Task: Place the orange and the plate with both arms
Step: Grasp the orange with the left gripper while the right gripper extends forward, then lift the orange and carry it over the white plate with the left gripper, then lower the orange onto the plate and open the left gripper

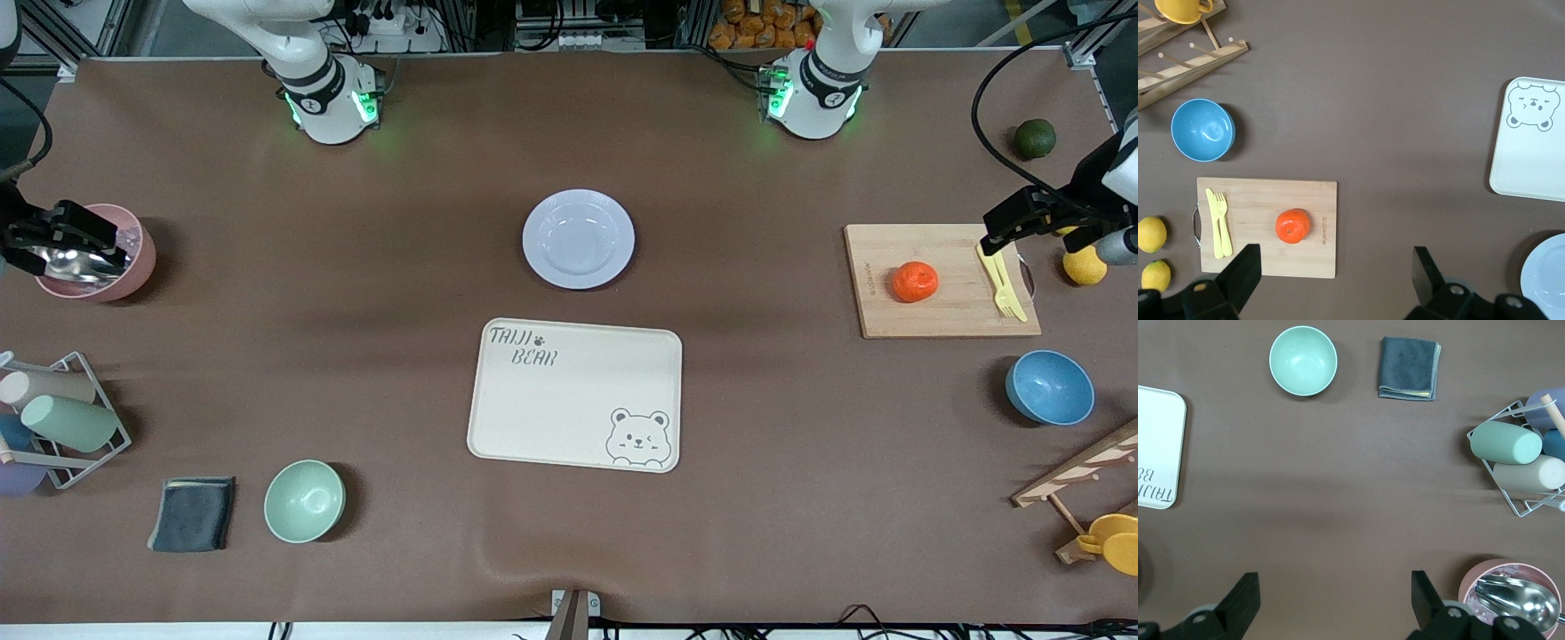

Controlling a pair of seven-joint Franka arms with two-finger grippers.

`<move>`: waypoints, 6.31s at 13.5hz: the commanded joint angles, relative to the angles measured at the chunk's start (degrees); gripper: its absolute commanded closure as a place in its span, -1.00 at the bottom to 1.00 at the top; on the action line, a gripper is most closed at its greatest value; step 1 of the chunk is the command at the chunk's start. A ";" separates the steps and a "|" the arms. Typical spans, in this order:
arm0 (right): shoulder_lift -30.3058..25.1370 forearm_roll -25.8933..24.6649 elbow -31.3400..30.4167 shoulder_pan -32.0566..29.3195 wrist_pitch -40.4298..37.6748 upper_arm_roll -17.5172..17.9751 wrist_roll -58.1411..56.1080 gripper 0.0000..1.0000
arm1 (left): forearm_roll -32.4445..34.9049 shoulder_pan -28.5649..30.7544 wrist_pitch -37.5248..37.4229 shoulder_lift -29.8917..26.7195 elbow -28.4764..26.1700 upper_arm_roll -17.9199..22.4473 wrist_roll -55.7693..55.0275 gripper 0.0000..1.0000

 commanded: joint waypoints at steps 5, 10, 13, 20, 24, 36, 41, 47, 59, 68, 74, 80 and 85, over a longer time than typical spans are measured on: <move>1.14 -0.51 1.13 0.07 -0.67 0.05 -0.75 -1.00 | 0.28 0.49 -1.78 2.28 3.27 0.05 0.76 -1.00; 1.23 -0.16 0.87 0.16 -0.58 0.14 -0.49 -1.00 | 1.16 4.61 2.67 2.37 -8.20 -0.04 0.58 -1.00; 1.85 0.02 0.69 0.42 -0.85 0.23 -0.49 -1.00 | 1.42 8.21 13.29 0.44 -21.99 -0.04 0.76 -1.00; 3.08 10.02 -2.73 0.07 -2.78 0.14 0.30 -1.00 | 4.85 12.44 39.25 3.15 -44.35 -0.13 0.94 -1.00; 3.87 15.56 -4.84 -0.81 -3.13 0.14 0.31 -1.00 | 5.11 14.29 43.03 7.89 -45.68 -0.04 0.94 -1.00; 6.50 34.46 -14.16 -0.90 -4.36 0.14 2.77 -1.00 | 6.34 15.35 46.47 15.46 -45.24 -0.04 0.94 -0.64; 7.12 44.39 -20.83 -0.72 -3.40 0.14 -0.03 -1.00 | 6.87 15.26 45.51 15.38 -44.89 -0.39 0.15 0.57; 10.54 51.43 -24.80 -1.34 -3.31 0.14 -8.39 -1.00 | 0.04 14.64 18.91 9.13 -30.42 -18.98 -7.90 0.86; 12.92 69.17 -38.59 10.08 13.64 0.23 -27.80 -1.00 | 0.27 -10.11 34.32 25.73 -24.23 -38.45 -60.38 0.79; 18.71 77.18 -39.39 14.22 17.35 0.23 -39.49 -1.00 | 14.78 -22.08 42.60 42.00 -16.60 -33.09 -78.16 0.79; 20.13 81.66 -39.48 16.50 18.31 0.31 -41.79 -1.00 | 14.34 -21.31 42.17 40.35 -14.84 -32.12 -79.56 -1.00; 20.30 86.92 -40.00 21.15 22.18 0.40 -43.80 -0.98 | 14.17 -12.89 22.87 20.68 -9.66 -32.56 -78.96 -1.00; 20.48 97.58 -41.32 28.63 27.89 0.31 -45.84 -0.67 | 14.08 -1.29 14.31 15.64 -0.43 -32.65 -65.98 -1.00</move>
